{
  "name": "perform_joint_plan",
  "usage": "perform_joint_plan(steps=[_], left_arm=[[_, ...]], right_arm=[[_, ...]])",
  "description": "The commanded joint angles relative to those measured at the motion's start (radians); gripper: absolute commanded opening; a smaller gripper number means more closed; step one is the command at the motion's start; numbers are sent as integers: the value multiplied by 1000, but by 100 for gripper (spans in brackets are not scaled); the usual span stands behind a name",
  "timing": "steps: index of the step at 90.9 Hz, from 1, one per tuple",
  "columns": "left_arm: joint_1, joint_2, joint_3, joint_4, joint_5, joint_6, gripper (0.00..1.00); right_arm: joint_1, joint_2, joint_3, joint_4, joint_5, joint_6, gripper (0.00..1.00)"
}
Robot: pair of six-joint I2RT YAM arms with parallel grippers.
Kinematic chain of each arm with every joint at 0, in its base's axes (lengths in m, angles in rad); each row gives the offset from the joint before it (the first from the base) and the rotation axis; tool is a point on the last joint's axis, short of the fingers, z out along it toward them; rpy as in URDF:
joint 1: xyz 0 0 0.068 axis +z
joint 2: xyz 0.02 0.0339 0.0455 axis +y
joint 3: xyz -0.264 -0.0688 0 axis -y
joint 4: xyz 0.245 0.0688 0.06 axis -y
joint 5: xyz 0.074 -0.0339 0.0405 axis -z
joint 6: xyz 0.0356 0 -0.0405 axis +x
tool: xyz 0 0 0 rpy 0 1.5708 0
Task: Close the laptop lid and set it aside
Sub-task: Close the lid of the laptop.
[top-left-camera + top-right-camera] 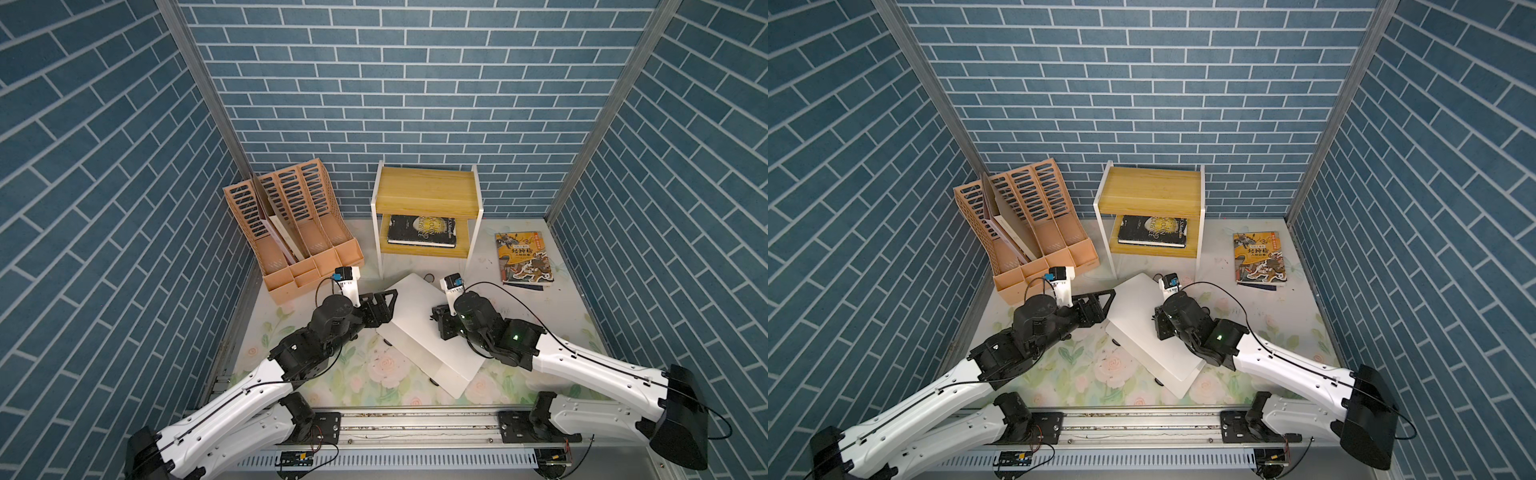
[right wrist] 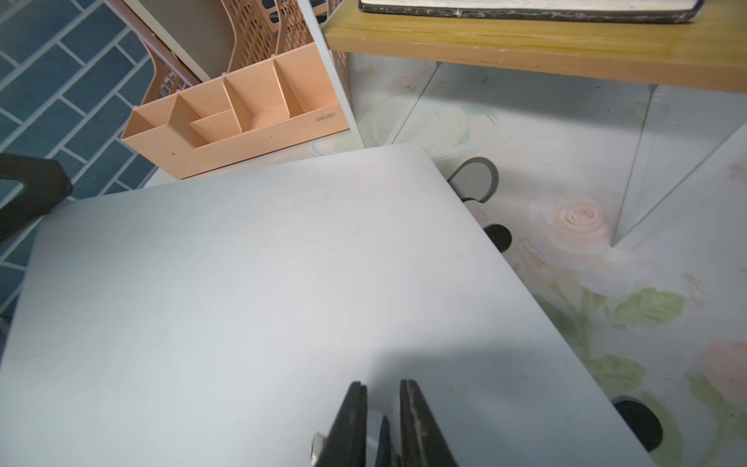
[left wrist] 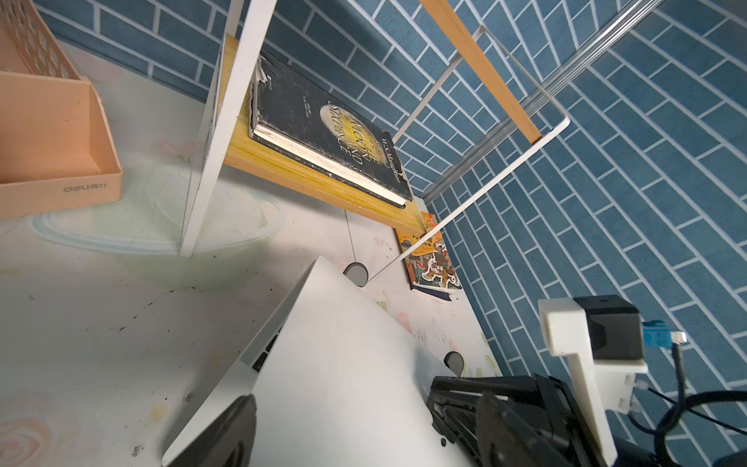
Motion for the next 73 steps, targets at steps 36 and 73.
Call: perform_joint_plan(steps=[36,73], left_arm=[[-5,103,15,-159,-76,-42,88],[-8,64,-14,-217,-81,-72,88]], right_arm=[[9,-92,-20,-90,190,36,26],[8,-205,-17,-119,77,29,31]])
